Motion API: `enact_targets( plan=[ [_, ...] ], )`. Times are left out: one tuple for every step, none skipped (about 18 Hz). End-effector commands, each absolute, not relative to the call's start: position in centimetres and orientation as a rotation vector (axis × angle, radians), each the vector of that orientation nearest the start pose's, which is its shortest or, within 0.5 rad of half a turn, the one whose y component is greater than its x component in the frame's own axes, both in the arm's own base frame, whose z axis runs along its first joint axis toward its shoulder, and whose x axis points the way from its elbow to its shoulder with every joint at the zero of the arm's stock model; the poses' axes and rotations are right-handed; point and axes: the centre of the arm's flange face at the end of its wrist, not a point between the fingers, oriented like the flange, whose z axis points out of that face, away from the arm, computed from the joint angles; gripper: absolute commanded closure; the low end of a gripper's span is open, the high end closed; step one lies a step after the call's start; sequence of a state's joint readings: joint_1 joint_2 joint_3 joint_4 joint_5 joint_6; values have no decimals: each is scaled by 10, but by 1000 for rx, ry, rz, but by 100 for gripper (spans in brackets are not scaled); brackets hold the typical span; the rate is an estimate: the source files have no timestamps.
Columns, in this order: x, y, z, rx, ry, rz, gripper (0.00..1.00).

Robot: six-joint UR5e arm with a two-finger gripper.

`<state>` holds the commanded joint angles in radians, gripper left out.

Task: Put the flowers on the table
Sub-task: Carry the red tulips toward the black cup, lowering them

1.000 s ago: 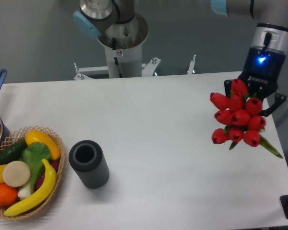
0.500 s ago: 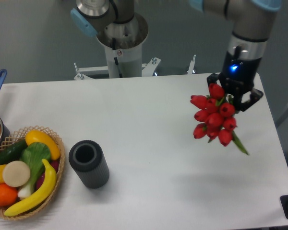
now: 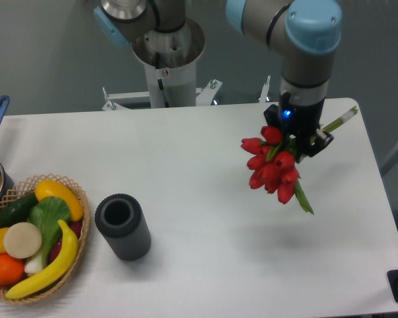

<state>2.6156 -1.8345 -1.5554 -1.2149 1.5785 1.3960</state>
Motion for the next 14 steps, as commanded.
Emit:
enact_targets(
  plan=[
    [-446,427,383,-3048,567,148,59],
    [-444,434,378,-3043,584,137,59],
    [-445,437,369,-3042,586,115,59],
    [-446,440,362,-3040,589,94,59],
    [-445,446,356,-3036,600,77,59],
    [-444,450,353,-3029,606,68,59],
    [-444,452,349,-3022,608,51,59],
    [-444,453,344,-3015,604,33,59],
    [-444,455,338,-3015,604,15,59],
    [-444,459,328,-3020,599,-6,59],
    [-443,464,321,-3023,599,-25,59],
    [-445,465,314,-3025,599,-39,59],
    [-442,470,304,-3029,613,-64,59],
    [-439,476,294,-3033,624,-83,59]
  ],
)
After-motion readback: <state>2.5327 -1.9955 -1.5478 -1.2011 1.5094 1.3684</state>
